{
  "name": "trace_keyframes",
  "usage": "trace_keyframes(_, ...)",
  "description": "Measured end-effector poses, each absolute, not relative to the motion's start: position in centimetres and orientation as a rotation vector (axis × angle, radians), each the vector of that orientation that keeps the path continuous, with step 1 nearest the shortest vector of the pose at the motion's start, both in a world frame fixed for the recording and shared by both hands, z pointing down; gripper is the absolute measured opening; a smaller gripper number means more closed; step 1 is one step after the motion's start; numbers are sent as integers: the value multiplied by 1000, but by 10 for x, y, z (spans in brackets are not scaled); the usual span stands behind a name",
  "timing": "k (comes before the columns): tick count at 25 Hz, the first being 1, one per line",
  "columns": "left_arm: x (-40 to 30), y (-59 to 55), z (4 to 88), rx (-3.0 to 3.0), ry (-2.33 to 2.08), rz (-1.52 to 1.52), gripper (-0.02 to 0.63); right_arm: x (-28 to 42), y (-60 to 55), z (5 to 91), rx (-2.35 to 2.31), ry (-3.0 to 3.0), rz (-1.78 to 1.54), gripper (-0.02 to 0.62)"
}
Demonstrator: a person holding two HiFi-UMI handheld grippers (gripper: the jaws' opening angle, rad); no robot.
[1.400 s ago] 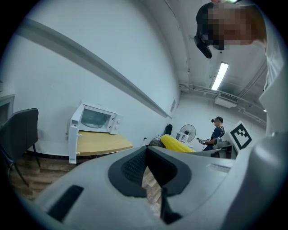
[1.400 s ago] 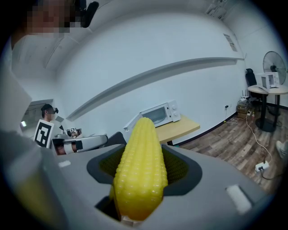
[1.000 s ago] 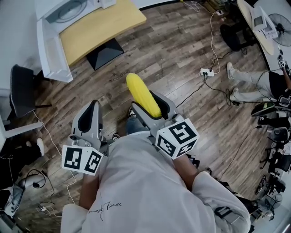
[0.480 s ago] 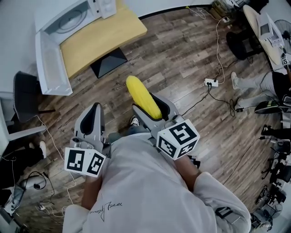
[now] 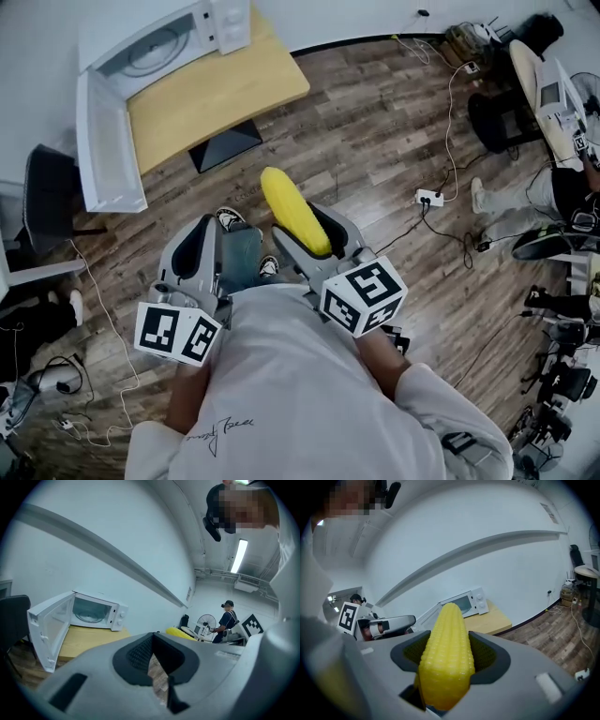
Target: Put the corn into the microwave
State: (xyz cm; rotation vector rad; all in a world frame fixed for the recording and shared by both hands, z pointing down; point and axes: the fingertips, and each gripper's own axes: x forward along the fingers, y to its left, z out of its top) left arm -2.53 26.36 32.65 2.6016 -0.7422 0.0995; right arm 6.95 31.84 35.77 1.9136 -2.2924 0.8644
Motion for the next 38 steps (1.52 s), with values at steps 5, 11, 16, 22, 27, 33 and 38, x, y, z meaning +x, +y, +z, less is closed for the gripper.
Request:
trace_keyframes(5,-17,229,322,2592,-765,67,-12,78,281,353,1880,-2318,838,265)
trace_keyframes(11,-5,181,315,2597,-790,54,-12,88,232,347,1854,-2336,825,265)
trace_keyframes(16,-2,139,312,2600,-822,56,-12,91,191,343,1831,-2351,826,265)
trace_keyframes(22,-2,93,313,2596,-834,57,-12,88,141,343,1791,-2365,823,265)
trace_keyframes(27,-4,54,313,2596,-845,55,-12,88,97,342,1769,-2376,813,265)
trace_keyframes(33,0,25,312,2623,-787,99,-12,87,56,344,1749,-2357,830,265)
trace_keyframes(38,-10,-6,315,2597,-811,90,-11,78,24,347,1714,-2359,831,265)
